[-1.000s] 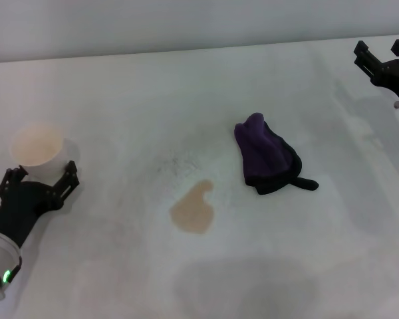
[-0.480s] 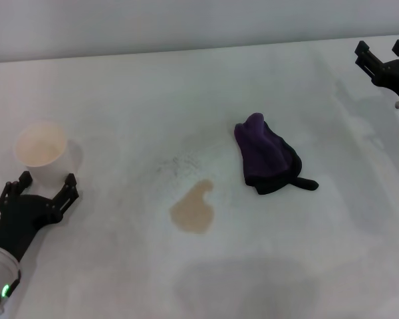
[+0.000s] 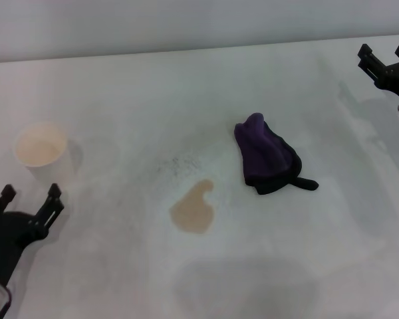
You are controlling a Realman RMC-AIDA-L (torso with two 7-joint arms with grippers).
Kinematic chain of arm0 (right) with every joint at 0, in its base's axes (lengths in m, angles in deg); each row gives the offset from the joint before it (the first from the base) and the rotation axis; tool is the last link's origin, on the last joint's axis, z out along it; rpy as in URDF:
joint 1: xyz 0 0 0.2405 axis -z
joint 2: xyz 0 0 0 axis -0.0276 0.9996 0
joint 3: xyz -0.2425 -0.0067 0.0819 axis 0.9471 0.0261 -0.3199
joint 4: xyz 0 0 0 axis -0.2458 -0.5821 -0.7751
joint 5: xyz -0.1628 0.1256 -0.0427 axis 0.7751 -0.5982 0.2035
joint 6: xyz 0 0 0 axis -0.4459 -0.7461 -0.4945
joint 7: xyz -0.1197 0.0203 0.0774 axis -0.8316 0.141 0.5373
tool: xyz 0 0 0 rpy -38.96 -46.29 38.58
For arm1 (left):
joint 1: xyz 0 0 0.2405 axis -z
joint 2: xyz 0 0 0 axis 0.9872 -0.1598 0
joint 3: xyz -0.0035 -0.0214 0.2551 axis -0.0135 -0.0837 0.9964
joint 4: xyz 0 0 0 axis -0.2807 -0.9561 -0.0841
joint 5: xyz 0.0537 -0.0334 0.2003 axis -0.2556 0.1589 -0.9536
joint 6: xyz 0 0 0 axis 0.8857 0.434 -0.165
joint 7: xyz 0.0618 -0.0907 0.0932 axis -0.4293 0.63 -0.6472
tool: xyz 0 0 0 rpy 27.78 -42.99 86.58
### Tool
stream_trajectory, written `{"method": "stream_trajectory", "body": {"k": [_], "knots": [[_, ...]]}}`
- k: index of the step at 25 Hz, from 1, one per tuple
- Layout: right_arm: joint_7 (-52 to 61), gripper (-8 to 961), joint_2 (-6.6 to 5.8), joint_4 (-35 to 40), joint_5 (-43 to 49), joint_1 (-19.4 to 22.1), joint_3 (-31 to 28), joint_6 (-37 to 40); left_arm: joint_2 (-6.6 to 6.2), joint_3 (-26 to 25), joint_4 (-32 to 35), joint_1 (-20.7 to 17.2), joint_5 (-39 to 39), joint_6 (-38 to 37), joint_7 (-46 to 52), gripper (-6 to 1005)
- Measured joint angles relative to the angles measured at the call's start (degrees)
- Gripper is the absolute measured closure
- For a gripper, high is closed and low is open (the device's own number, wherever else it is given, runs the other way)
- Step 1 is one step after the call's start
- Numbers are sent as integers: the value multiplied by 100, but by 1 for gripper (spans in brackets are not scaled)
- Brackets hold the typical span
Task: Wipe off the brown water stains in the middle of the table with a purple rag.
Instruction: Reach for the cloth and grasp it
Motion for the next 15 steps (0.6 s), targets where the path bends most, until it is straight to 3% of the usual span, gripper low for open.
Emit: {"method": "stream_trajectory", "body": {"k": [9,15], "knots": [[213,100,14,0,0,-92,230,-39,-1,0,96,-491,0,-1045,2,110],[1094,101,-16,185,0,-408,1160,210,-14,0,11,-394,23,-1191,2,112]]}}
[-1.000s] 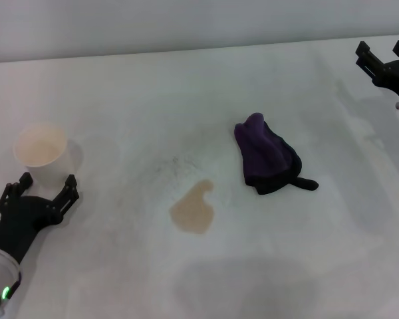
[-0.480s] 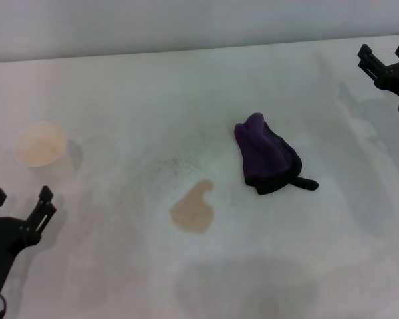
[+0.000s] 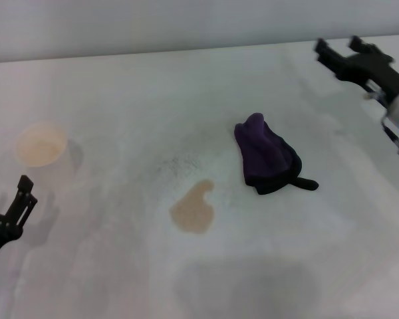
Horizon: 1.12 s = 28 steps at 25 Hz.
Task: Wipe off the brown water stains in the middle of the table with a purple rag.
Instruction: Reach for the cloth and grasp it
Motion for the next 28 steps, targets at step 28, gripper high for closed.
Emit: {"method": "stream_trajectory", "body": {"k": [28], "knots": [[8368,104,-19,6254,8536,440,2876,147,-14,-312,-316,618,713,95,664,111]]}}
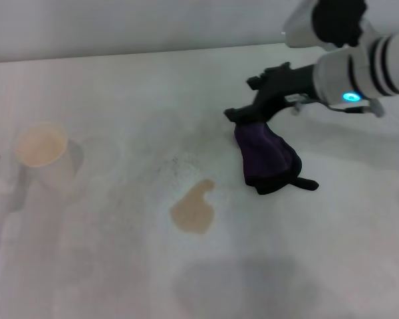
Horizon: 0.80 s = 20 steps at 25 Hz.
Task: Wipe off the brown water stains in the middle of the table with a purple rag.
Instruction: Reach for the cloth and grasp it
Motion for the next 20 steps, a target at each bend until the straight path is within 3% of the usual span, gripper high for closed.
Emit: {"method": "stream_trajectory", "body": {"k": [4,15,18,20], "knots": [[228,115,-1,583,691,454,-2,-146,2,-65,-41,3,56,20,0,112],[265,145,19,141,895,251,64,-443,0,-74,-48,106,143,36,0,112],[237,310,30,39,878,211,82,-462,0,-75,-48,139,149,36,0,111],[226,321,33,-103,867,151,124,-414,0,-75,-52,166,153,37,0,111]]}}
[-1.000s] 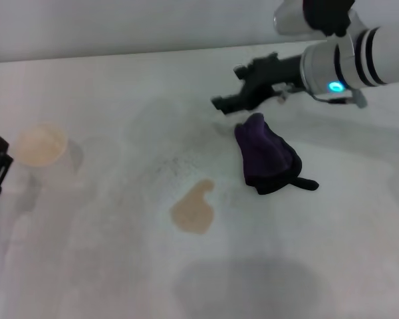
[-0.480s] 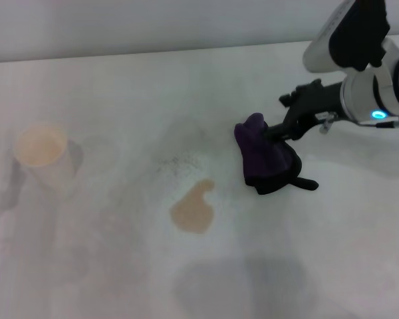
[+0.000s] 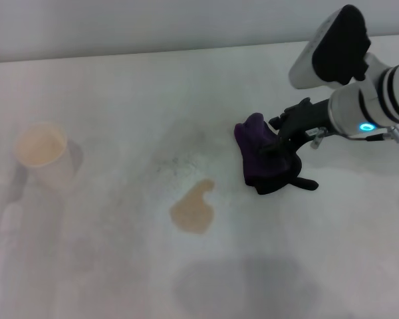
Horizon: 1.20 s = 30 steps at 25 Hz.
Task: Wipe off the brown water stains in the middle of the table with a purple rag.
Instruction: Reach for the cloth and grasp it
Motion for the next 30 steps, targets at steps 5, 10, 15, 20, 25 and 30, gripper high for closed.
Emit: {"method": "stream_trajectory", "body": {"k": [5,10,15,20,25,30], "knots": [[-1,348,17,-483,-22,-224,120,217,0,0,-58,48,1,0,0,111],[-5,374,19,-668,-24,-312,215,425,0,0,-65,50,78,0,0,111],[24,401,5,-766,6,-337,207,538,0,0,-66,50,129,-6,0,111],[42,428,-12,-905,11,-410,184,559,0,0,-66,59,132,-37,0,112],[43,656,-15,-950,15,-424,181,617,0,1,-66,72,130,-40,0,112],[21,837,-16,-903,-11,-412,181,634,0,1,-67,75,129,-40,0,111]]}}
